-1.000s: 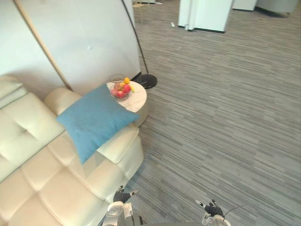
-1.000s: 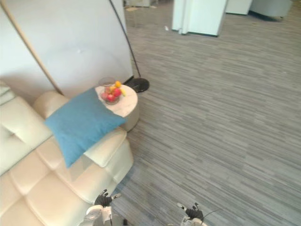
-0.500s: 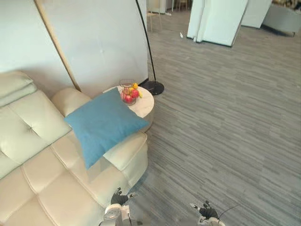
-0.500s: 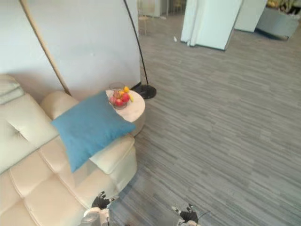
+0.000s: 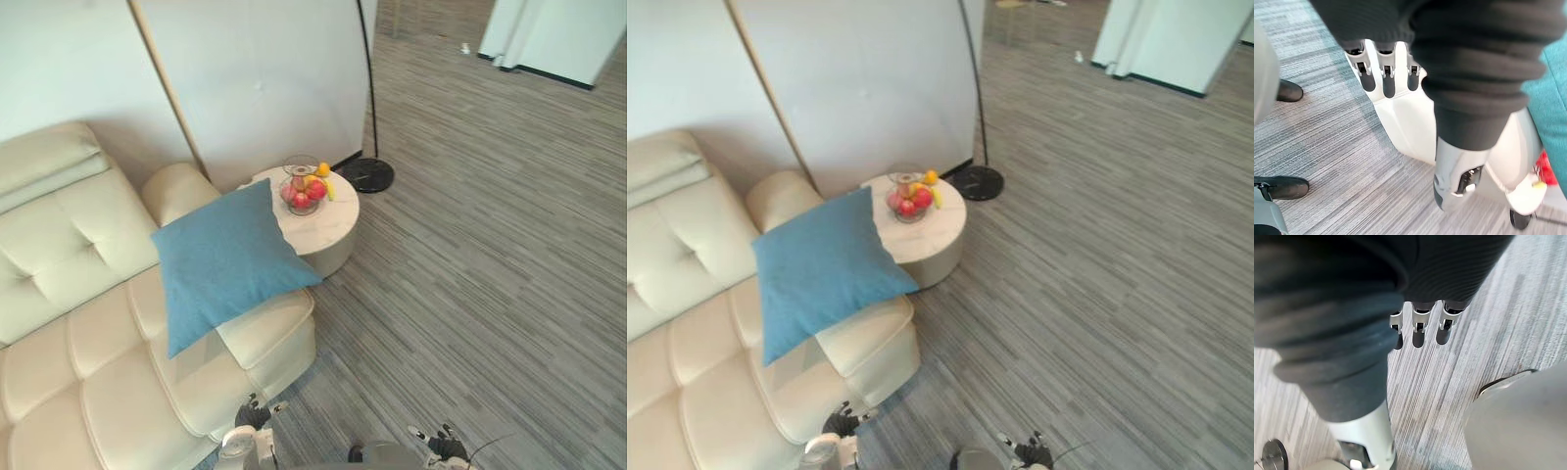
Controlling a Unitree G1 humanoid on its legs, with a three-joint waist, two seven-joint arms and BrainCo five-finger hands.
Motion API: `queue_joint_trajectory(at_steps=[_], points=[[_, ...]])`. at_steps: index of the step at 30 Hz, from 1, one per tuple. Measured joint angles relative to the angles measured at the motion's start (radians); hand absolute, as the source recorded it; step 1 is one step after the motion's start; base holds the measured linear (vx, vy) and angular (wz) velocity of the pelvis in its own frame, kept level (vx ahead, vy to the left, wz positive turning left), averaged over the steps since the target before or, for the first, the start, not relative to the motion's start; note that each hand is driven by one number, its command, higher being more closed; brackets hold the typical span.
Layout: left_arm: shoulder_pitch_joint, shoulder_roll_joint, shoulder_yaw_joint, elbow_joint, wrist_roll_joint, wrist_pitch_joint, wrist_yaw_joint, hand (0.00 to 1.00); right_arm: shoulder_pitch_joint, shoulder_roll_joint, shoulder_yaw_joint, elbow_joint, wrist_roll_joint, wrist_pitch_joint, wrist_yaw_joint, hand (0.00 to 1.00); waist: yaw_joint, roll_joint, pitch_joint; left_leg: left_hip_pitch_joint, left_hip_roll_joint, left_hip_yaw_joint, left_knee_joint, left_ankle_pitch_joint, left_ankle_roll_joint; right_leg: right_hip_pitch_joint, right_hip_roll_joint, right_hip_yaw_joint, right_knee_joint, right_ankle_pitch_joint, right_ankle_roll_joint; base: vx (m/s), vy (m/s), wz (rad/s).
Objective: Pick up cushions and gather them together orderly.
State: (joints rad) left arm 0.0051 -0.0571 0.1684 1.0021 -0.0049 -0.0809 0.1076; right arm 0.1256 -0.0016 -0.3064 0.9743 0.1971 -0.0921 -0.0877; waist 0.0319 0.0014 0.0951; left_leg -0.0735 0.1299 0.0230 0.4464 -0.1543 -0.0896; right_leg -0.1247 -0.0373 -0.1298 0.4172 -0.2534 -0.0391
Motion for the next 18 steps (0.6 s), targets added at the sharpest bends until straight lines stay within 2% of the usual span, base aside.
queue_joint_trajectory(at_steps=[1,2,3,4,5,6,7,9,10,14,18], points=[[-0.001,0.001,-0.003,-0.004,0.0,0.0,0.0,0.0,0.002,-0.001,0.0,-0.001,0.0,0.0,0.0,0.0,0.002,0.002,0.003,-0.028,0.008,0.012,0.052,0.002,0.001,0.015,0.0,-0.016,-0.01,0.0,0.0,0.09,-0.125,1.19],[-0.001,0.001,-0.013,-0.013,-0.001,-0.001,-0.002,0.0,0.007,-0.004,-0.004,0.001,0.0,0.002,-0.001,0.0,0.02,0.005,0.014,-0.073,0.042,0.096,0.159,0.014,0.027,0.079,-0.006,-0.074,-0.037,-0.008,-0.014,0.07,-0.065,0.75],[-0.003,0.001,-0.017,-0.013,-0.002,-0.001,-0.002,0.0,0.009,-0.004,-0.003,0.0,0.0,0.003,-0.001,0.0,0.02,0.005,0.014,-0.075,0.049,0.13,0.16,0.017,0.036,0.095,-0.013,-0.092,-0.043,-0.009,-0.014,0.05,-0.038,1.02],[-0.002,0.001,-0.041,-0.017,-0.004,-0.001,-0.003,0.0,0.012,-0.004,0.001,-0.005,0.001,0.002,0.0,0.0,0.018,0.006,0.012,-0.072,0.056,0.226,0.109,0.046,0.07,0.117,-0.03,-0.129,-0.056,-0.017,-0.001,-0.01,-0.001,0.7],[-0.002,0.001,-0.046,-0.017,-0.004,-0.001,-0.003,0.0,0.012,-0.005,0.004,-0.011,0.002,0.002,0.001,0.0,0.019,0.007,0.012,-0.067,0.055,0.269,0.08,0.051,0.076,0.117,-0.036,-0.138,-0.056,-0.023,0.008,-0.01,0.014,0.85],[0.0,-0.001,-0.047,-0.015,-0.005,-0.001,-0.003,0.0,0.014,-0.005,0.012,-0.016,0.003,0.001,0.002,0.0,0.017,0.008,0.003,-0.06,0.033,0.297,0.009,0.05,0.075,0.107,-0.046,-0.143,-0.054,-0.033,0.022,0.04,0.024,0.59],[0.001,-0.004,-0.049,-0.014,-0.005,0.0,-0.003,0.0,0.014,-0.006,0.014,-0.016,0.003,0.001,0.002,0.0,0.015,0.017,-0.005,-0.058,0.022,0.298,-0.027,0.05,0.075,0.098,-0.048,-0.147,-0.051,-0.034,0.023,0.08,0.04,0.68],[0.008,-0.002,-0.047,-0.012,-0.005,0.0,0.0,0.0,0.014,-0.006,0.016,-0.016,0.003,0.003,0.0,0.0,0.011,0.011,-0.004,-0.022,-0.016,0.293,-0.167,0.05,0.075,0.068,-0.047,-0.092,-0.017,-0.029,0.018,0.08,0.106,0.71],[0.011,0.002,-0.047,-0.009,-0.005,0.001,0.001,0.0,0.015,-0.001,0.015,-0.015,0.009,0.004,-0.002,0.0,0.007,0.004,-0.001,0.008,-0.028,0.293,-0.217,0.059,0.062,0.074,-0.048,-0.065,-0.013,-0.029,0.018,0.04,0.135,0.61],[0.027,0.001,-0.028,-0.005,-0.004,0.0,0.002,0.0,0.02,0.0,0.048,-0.014,0.008,0.002,-0.001,0.0,0.014,-0.011,-0.027,0.068,-0.06,0.295,-0.296,0.079,0.051,0.101,-0.058,-0.001,-0.023,-0.04,0.034,-0.03,0.08,-0.01],[0.042,-0.005,-0.028,0.013,-0.002,0.001,0.0,0.0,0.044,0.001,0.053,-0.013,0.008,0.0,-0.003,0.0,0.001,-0.015,-0.056,0.133,-0.097,0.29,-0.463,0.166,0.053,0.108,-0.069,-0.01,-0.061,-0.045,0.047,-0.04,0.029,0.1]])
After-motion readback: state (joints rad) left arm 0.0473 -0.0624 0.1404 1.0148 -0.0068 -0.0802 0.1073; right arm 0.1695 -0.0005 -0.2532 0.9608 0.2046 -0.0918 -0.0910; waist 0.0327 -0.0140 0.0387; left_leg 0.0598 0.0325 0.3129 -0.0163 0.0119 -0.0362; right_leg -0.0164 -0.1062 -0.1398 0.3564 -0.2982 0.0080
